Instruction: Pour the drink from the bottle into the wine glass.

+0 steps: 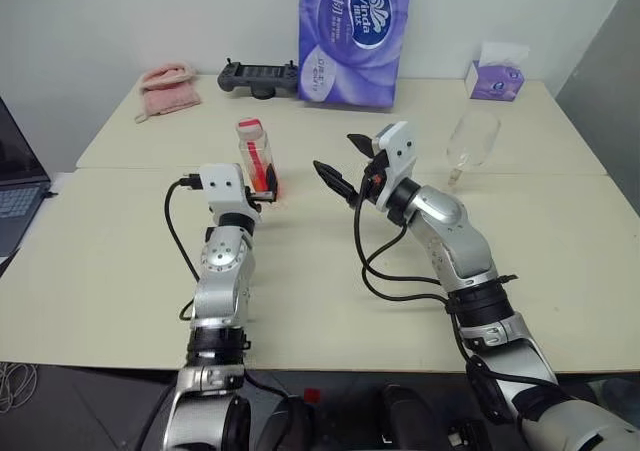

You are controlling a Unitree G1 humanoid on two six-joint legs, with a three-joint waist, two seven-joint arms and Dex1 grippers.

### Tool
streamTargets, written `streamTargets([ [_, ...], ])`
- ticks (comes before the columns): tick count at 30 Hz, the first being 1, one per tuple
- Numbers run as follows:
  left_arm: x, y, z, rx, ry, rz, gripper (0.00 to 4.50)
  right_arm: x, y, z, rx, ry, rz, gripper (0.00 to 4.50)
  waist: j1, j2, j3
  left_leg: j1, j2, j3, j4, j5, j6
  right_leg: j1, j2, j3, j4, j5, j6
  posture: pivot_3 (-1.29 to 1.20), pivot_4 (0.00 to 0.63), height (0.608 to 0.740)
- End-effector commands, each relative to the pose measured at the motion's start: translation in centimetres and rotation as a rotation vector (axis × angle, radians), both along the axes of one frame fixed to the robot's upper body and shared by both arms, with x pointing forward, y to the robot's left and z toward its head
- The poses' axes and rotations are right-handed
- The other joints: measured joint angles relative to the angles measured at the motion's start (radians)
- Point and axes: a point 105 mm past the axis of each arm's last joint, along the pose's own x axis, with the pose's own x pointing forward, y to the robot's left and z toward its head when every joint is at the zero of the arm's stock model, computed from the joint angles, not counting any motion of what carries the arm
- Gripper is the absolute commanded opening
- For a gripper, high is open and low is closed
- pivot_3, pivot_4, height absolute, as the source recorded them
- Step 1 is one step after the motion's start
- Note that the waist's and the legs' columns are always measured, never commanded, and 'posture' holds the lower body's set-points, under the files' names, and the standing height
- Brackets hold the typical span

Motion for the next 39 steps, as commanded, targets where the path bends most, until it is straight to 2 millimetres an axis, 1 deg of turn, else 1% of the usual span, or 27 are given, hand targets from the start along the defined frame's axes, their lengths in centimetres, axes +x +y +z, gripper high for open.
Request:
streamTargets([
  [1, 1.0, 0.0, 2.3, 0.006, -0.068, -0.015, 4.46, -0.7, 0.2, 0.8, 0.011, -0.043, 0.025, 4.50, 0.000, 0.000, 0.000, 0.000, 0.000, 0.000, 0.000, 0.000, 0.000, 0.000, 0.000, 0.000, 0.000, 0.000, 0.000, 0.00, 0.150, 0.740],
  [4, 1.5, -0.3, 2.4, 0.015, -0.065, -0.038, 4.46, -0.9, 0.2, 0.5, 0.009, -0.035, 0.027, 4.50, 0.000, 0.000, 0.000, 0.000, 0.000, 0.000, 0.000, 0.000, 0.000, 0.000, 0.000, 0.000, 0.000, 0.000, 0.000, 0.00, 0.150, 0.740],
  [10, 2.3, -0.2, 2.5, 0.019, -0.060, -0.025, 4.46, -1.1, 0.3, 0.3, 0.009, -0.032, 0.028, 4.50, 0.000, 0.000, 0.000, -0.001, 0.000, 0.000, 0.000, 0.000, 0.000, -0.002, 0.000, 0.000, 0.001, 0.000, 0.000, 0.00, 0.150, 0.740],
  [16, 3.2, -1.0, 3.2, 0.022, -0.074, -0.032, 4.46, -1.7, 0.8, 0.3, 0.009, -0.026, 0.068, 4.50, 0.000, 0.000, 0.000, -0.001, 0.000, 0.000, 0.000, 0.000, -0.001, -0.002, 0.000, 0.000, 0.001, 0.000, 0.000, 0.00, 0.150, 0.740],
  [19, 3.8, -1.2, 3.0, 0.022, -0.065, -0.034, 4.46, -1.9, 0.9, 0.2, 0.006, -0.023, 0.073, 4.50, 0.000, 0.000, 0.000, -0.001, 0.000, 0.000, 0.000, 0.000, -0.001, -0.002, 0.000, 0.000, 0.001, 0.000, 0.000, 0.00, 0.150, 0.740],
  [27, 4.4, -1.4, 3.3, 0.005, -0.088, -0.030, 4.46, -2.3, 0.8, -0.5, -0.012, -0.013, 0.078, 4.50, 0.000, 0.000, 0.000, -0.001, 0.000, 0.000, 0.000, 0.000, -0.001, -0.002, 0.000, 0.000, 0.001, 0.000, 0.000, 0.00, 0.150, 0.740],
  [30, 4.4, -1.5, 3.4, 0.014, -0.099, -0.031, 3.87, -2.2, 0.7, -0.6, -0.016, -0.011, 0.069, 4.50, 0.000, 0.000, 0.000, -0.001, 0.000, 0.000, 0.000, 0.000, -0.001, -0.002, 0.000, 0.000, 0.001, 0.000, 0.000, 0.00, 0.150, 0.740],
  [35, 4.4, -1.2, 3.4, 0.015, -0.104, -0.025, 2.22, -2.2, 0.7, -0.6, -0.016, -0.013, 0.067, 4.50, -0.001, 0.000, 0.000, -0.001, 0.000, 0.000, 0.000, 0.000, -0.001, -0.002, 0.000, 0.000, 0.001, 0.000, 0.000, 0.00, 0.150, 0.740],
  [36, 4.3, -1.0, 3.5, 0.018, -0.108, -0.022, 2.03, -2.2, 0.6, -0.5, -0.016, -0.014, 0.067, 4.50, 0.000, 0.000, 0.000, -0.001, 0.000, 0.000, 0.000, 0.000, -0.001, -0.002, 0.000, 0.000, 0.001, 0.000, 0.000, 0.00, 0.150, 0.740],
  [39, 4.2, -0.5, 3.8, 0.024, -0.118, -0.016, 1.97, -2.4, 0.6, -0.4, -0.018, -0.017, 0.068, 4.50, -0.001, 0.000, 0.000, -0.002, 0.000, 0.000, 0.000, 0.000, -0.001, -0.002, 0.000, 0.000, 0.001, 0.000, 0.000, 0.00, 0.150, 0.740],
])
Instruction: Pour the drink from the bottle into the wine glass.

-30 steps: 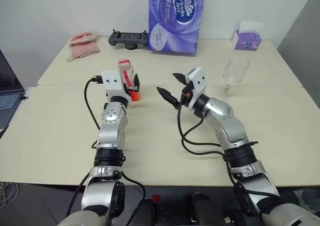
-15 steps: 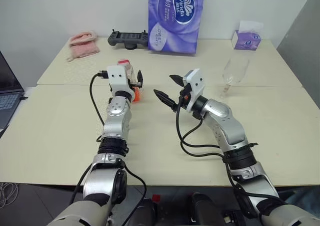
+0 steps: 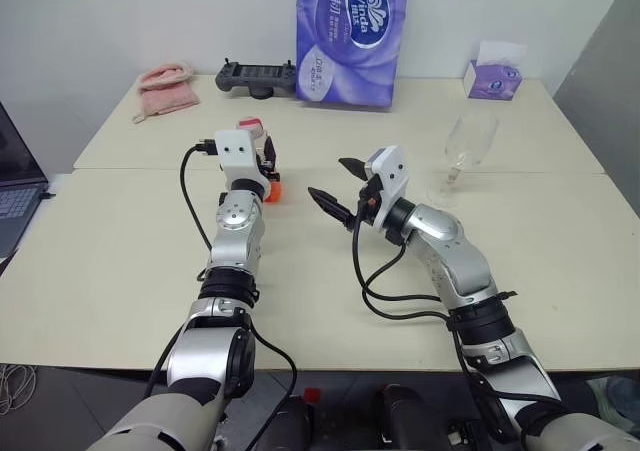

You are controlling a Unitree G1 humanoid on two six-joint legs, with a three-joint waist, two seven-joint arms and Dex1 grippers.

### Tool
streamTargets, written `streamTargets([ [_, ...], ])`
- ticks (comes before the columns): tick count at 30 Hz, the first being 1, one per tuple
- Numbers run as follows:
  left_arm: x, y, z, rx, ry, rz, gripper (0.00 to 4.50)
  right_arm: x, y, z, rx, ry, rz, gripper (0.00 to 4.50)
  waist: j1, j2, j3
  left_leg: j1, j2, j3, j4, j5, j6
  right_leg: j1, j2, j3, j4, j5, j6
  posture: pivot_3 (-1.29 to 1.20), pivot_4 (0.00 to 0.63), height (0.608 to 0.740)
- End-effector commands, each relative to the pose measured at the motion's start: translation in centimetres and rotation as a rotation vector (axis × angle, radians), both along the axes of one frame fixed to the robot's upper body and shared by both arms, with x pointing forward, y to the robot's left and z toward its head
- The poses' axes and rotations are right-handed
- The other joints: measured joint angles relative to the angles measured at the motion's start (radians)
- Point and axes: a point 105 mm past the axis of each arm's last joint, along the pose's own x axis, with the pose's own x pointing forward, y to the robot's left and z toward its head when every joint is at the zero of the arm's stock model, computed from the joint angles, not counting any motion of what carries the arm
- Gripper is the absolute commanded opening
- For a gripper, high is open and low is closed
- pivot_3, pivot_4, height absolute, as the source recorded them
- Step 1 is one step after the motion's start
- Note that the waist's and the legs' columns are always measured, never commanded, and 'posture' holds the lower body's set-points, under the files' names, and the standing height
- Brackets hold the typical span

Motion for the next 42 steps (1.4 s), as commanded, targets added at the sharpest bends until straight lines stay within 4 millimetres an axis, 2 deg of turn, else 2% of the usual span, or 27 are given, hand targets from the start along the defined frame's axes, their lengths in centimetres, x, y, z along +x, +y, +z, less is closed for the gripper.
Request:
streamTargets([
  [1, -0.3, 0.7, 2.9, 0.023, -0.095, -0.001, 1.97, -0.9, -0.2, 1.8, 0.013, -0.066, 0.017, 4.50, 0.000, 0.000, 0.000, 0.000, 0.000, 0.000, 0.000, 0.000, 0.000, 0.000, 0.000, 0.000, 0.000, 0.000, 0.000, 0.00, 0.150, 0.740],
  [4, -1.2, 0.7, 4.1, 0.058, -0.142, -0.091, 1.95, -1.7, -1.0, 2.5, -0.025, -0.074, 0.036, 4.50, -0.001, 0.000, 0.000, -0.002, 0.000, 0.000, 0.000, 0.000, 0.000, -0.002, 0.000, 0.000, 0.000, 0.000, 0.000, 0.00, 0.150, 0.740],
  [7, -3.6, -1.1, 4.3, 0.089, -0.140, -0.341, 1.95, -2.3, -2.6, 4.1, -0.065, -0.044, 0.029, 4.50, -0.003, 0.000, 0.000, -0.012, 0.000, 0.000, 0.001, 0.003, -0.006, -0.013, 0.000, 0.001, 0.003, 0.000, 0.000, 0.00, 0.150, 0.740],
  [11, -9.9, -4.9, 3.5, 0.144, -0.091, -0.783, 1.92, -5.0, -3.8, 5.4, -0.104, 0.013, 0.139, 4.50, -0.003, 0.000, 0.000, -0.014, 0.002, 0.000, 0.000, 0.003, -0.006, -0.014, -0.002, 0.000, 0.001, 0.000, 0.000, 0.00, 0.150, 0.740],
  [14, -13.5, -6.7, 3.0, 0.120, -0.025, -0.976, 1.92, -7.6, -3.7, 5.8, -0.135, 0.079, 0.284, 4.50, -0.002, 0.000, 0.000, -0.015, 0.002, 0.000, 0.000, 0.002, -0.003, -0.013, -0.002, 0.001, 0.000, 0.000, 0.000, 0.00, 0.150, 0.740],
  [16, -15.0, -7.5, 3.2, 0.092, -0.015, -1.046, 1.92, -8.7, -3.7, 5.9, -0.158, 0.101, 0.343, 4.50, -0.002, 0.000, 0.000, -0.013, 0.002, -0.001, 0.001, 0.001, -0.001, -0.011, -0.002, 0.000, 0.001, 0.000, 0.000, 0.00, 0.150, 0.740],
  [20, -16.6, -8.8, 2.8, 0.109, 0.011, -1.140, 1.91, -9.6, -4.1, 6.2, -0.143, 0.153, 0.419, 4.50, -0.002, 0.000, 0.000, -0.010, 0.000, 0.000, 0.003, 0.002, 0.000, -0.008, 0.000, 0.000, 0.001, 0.000, 0.000, 0.00, 0.150, 0.740],
  [24, -18.1, -10.0, 2.5, 0.148, 0.024, -1.229, 1.91, -9.4, -4.3, 6.6, -0.128, 0.160, 0.431, 4.50, -0.002, 0.000, 0.000, -0.005, 0.002, 0.000, 0.004, 0.003, 0.002, -0.004, 0.002, 0.001, 0.001, 0.001, 0.002, 0.00, 0.150, 0.740],
  [33, -19.1, -10.8, 2.4, 0.179, 0.026, -1.302, 1.91, -9.5, -4.3, 6.9, -0.122, 0.152, 0.474, 4.50, -0.001, 0.000, 0.000, -0.005, 0.003, 0.000, 0.003, 0.003, 0.002, -0.003, 0.004, 0.001, 0.000, 0.001, 0.001, 0.00, 0.150, 0.740],
  [37, -19.0, -10.8, 2.3, 0.185, 0.027, -1.300, 1.91, -9.3, -4.2, 6.5, -0.140, 0.151, 0.458, 3.24, -0.001, 0.000, 0.000, -0.005, 0.003, 0.000, 0.002, 0.003, 0.002, -0.003, 0.004, 0.001, 0.000, 0.001, 0.001, 0.00, 0.150, 0.740],
  [40, -18.9, -10.6, 2.4, 0.169, 0.026, -1.292, 1.91, -9.3, -4.0, 6.1, -0.150, 0.159, 0.458, 2.07, -0.001, 0.000, 0.000, -0.005, 0.003, 0.000, 0.002, 0.003, 0.002, -0.003, 0.004, 0.001, 0.000, 0.001, 0.002, 0.00, 0.150, 0.740],
  [42, -18.8, -10.6, 2.5, 0.172, 0.024, -1.290, 1.90, -9.3, -3.9, 5.8, -0.166, 0.163, 0.459, 1.58, -0.001, 0.000, 0.000, -0.005, 0.003, 0.000, 0.003, 0.003, 0.002, -0.003, 0.004, 0.001, 0.001, 0.001, 0.002, 0.00, 0.150, 0.740],
])
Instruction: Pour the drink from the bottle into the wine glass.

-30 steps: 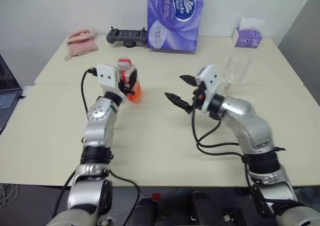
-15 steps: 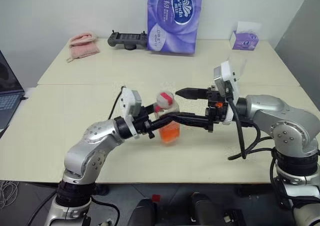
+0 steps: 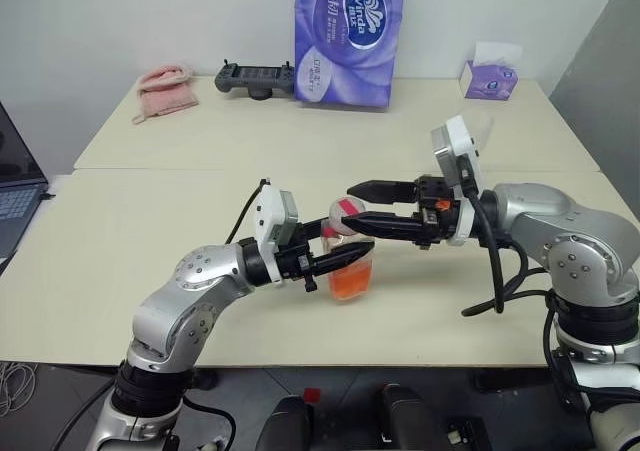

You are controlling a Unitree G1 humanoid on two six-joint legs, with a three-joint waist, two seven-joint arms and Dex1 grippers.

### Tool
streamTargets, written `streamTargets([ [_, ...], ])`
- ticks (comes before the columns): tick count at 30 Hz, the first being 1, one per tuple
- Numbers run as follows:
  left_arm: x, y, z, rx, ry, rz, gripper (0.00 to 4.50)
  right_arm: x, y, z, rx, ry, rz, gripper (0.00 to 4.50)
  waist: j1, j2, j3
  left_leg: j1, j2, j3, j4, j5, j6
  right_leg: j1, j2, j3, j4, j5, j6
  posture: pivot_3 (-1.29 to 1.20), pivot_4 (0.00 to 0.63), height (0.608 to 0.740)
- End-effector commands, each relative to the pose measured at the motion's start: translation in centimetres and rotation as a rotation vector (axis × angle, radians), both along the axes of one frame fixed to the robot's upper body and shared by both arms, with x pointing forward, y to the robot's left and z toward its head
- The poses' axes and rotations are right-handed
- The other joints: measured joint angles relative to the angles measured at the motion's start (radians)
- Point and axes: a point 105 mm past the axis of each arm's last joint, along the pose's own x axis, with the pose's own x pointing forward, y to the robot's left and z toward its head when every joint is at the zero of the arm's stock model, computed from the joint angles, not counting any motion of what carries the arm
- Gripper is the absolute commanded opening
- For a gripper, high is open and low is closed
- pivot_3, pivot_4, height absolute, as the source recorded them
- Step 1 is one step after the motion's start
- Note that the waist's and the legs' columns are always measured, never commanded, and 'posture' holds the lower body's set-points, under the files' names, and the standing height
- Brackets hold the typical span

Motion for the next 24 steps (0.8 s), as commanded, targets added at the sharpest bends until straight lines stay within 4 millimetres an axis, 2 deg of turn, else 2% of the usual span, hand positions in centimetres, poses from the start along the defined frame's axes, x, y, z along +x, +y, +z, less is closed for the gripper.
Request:
streamTargets([
  [1, -0.6, -0.2, 1.7, -0.024, -0.080, -0.035, 1.90, -0.2, 0.2, -0.1, -0.035, -0.034, 0.000, 1.29, 0.000, 0.000, 0.000, 0.000, 0.000, 0.000, 0.000, 0.000, 0.000, 0.000, 0.000, 0.000, 0.000, 0.000, 0.000, 0.00, 0.150, 0.740],
  [5, -0.2, -0.2, 1.9, -0.011, -0.102, -0.027, 1.90, 0.3, 0.2, 0.1, -0.034, -0.053, -0.030, 0.01, 0.000, 0.000, 0.000, 0.000, 0.000, 0.000, 0.000, 0.000, 0.000, 0.000, 0.000, 0.000, 0.000, 0.000, 0.000, 0.00, 0.150, 0.740],
  [8, 0.2, -0.1, 2.1, -0.010, -0.118, -0.008, 1.90, 0.8, 0.1, 0.4, -0.027, -0.071, -0.070, 0.00, 0.001, 0.000, 0.000, 0.000, 0.000, 0.000, 0.000, 0.000, 0.000, 0.000, 0.000, 0.000, 0.000, 0.000, 0.000, 0.00, 0.150, 0.740],
  [11, 1.4, 0.2, 2.3, -0.012, -0.155, 0.054, 1.90, 1.9, 0.1, 1.1, 0.003, -0.112, -0.175, 0.00, 0.001, 0.000, 0.000, 0.000, 0.000, 0.000, 0.000, 0.000, 0.000, 0.000, 0.000, 0.000, 0.000, 0.000, 0.000, 0.00, 0.150, 0.740],
  [16, 1.8, 0.2, 2.4, -0.022, -0.164, 0.056, 1.90, 1.2, 0.1, 1.8, 0.086, -0.081, -0.183, 0.00, 0.001, 0.000, 0.000, -0.001, 0.000, 0.000, -0.001, 0.000, 0.000, -0.001, 0.000, 0.000, 0.000, 0.003, -0.004, 0.00, 0.150, 0.740],
  [19, 1.8, 0.1, 2.5, -0.024, -0.169, 0.051, 1.90, 0.6, 0.0, 2.5, 0.127, -0.064, -0.147, 0.56, 0.001, 0.000, 0.000, -0.003, 0.000, 0.000, -0.001, 0.000, 0.000, -0.002, -0.001, 0.000, -0.001, 0.003, -0.004, 0.00, 0.150, 0.740],
  [24, 2.0, 0.0, 2.4, -0.018, -0.177, 0.040, 1.90, -0.4, -0.2, 2.2, 0.097, -0.031, -0.067, 2.19, 0.001, 0.000, 0.000, -0.004, -0.001, 0.000, 0.000, 0.000, 0.000, -0.004, -0.001, 0.000, 0.000, 0.003, -0.004, 0.00, 0.150, 0.740],
])
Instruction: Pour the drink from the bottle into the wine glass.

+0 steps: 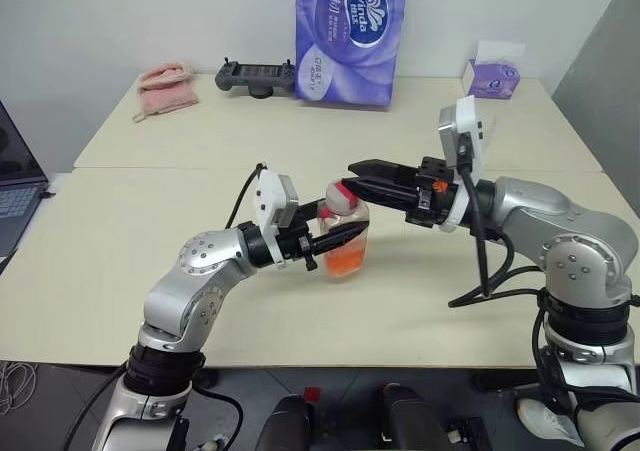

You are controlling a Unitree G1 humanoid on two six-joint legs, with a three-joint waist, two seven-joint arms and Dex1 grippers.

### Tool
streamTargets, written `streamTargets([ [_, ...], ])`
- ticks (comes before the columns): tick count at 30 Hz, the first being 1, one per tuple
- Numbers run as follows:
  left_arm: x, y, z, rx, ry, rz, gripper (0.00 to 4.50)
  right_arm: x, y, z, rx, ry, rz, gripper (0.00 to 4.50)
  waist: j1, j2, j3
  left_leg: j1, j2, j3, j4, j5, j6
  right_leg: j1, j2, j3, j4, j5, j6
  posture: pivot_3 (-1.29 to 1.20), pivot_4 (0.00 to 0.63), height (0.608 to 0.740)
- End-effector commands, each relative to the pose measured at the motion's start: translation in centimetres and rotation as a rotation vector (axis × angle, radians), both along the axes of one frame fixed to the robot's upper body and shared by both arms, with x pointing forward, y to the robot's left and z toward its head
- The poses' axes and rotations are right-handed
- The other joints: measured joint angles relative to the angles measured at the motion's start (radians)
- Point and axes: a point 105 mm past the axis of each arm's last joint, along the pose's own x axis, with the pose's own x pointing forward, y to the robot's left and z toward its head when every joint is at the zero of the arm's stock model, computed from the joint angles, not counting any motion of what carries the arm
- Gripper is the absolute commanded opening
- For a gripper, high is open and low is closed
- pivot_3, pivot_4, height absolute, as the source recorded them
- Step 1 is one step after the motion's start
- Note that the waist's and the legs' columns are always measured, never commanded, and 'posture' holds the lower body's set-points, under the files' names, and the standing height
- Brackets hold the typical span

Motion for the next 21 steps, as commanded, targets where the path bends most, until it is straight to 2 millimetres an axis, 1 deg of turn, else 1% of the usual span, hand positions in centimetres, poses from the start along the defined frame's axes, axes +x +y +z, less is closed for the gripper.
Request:
streamTargets([
  [1, -0.4, -0.3, 1.4, -0.015, -0.076, -0.022, 1.90, -1.2, -0.3, 0.4, -0.039, -0.041, 0.049, 2.60, 0.000, 0.000, 0.000, 0.000, 0.000, 0.000, 0.000, 0.000, 0.000, 0.000, 0.000, 0.000, 0.000, 0.000, 0.000, 0.00, 0.150, 0.740],
  [4, -0.4, -0.4, 1.4, -0.012, -0.078, -0.033, 1.90, -0.7, -0.4, -0.4, -0.115, -0.066, 0.022, 3.59, 0.000, 0.000, 0.000, 0.000, 0.000, 0.000, 0.000, 0.000, 0.000, 0.000, 0.000, 0.000, 0.000, 0.000, 0.000, 0.00, 0.150, 0.740],
  [11, -0.9, -0.9, 1.4, -0.007, -0.085, -0.065, 1.90, 0.2, -0.2, -0.8, -0.126, -0.068, 0.031, 3.63, -0.001, 0.000, 0.000, 0.000, 0.000, 0.000, 0.000, 0.000, 0.000, -0.001, 0.000, 0.000, 0.000, 0.000, 0.000, 0.00, 0.150, 0.740],
  [21, -1.1, -1.1, 1.4, -0.005, -0.087, -0.068, 1.90, 0.8, 0.0, -0.7, -0.097, -0.058, 0.044, 3.63, 0.000, 0.000, 0.000, -0.001, 0.000, 0.000, 0.000, 0.000, 0.000, -0.001, 0.000, 0.000, 0.001, 0.000, 0.000, 0.00, 0.150, 0.740],
])
